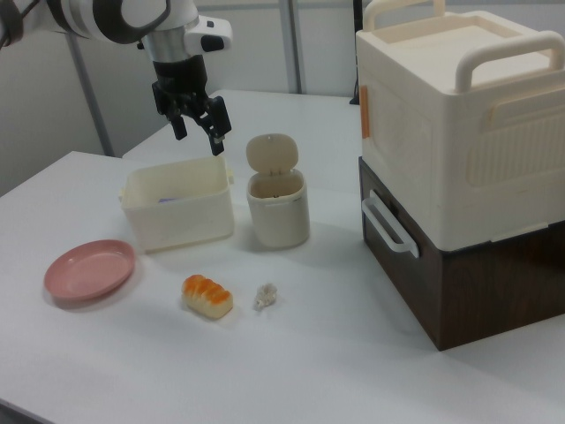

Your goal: Open the trash can

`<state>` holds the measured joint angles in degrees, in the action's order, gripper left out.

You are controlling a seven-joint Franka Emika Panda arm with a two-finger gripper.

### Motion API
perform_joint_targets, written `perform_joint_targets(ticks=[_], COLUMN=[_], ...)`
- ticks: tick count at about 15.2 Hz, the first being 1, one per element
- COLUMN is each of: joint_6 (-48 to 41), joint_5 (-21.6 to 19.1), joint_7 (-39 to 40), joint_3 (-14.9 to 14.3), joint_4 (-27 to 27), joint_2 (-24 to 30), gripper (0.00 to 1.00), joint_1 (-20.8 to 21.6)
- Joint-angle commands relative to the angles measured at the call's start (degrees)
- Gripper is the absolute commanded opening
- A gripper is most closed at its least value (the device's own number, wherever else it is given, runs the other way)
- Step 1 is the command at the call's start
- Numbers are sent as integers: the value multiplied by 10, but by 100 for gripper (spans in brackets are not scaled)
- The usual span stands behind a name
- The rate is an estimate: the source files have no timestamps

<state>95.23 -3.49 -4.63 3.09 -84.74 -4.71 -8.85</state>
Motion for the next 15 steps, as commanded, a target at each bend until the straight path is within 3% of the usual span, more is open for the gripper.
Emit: perform_joint_targets(ticks=[1,15], joint_6=[15,-10], joint_5=[1,-3], joint_7=[-13,-17], joint_3=[-6,-5], joint_4=[-17,-20], joint_2=[18,17], gripper=[100,100], joint_1=[7,7])
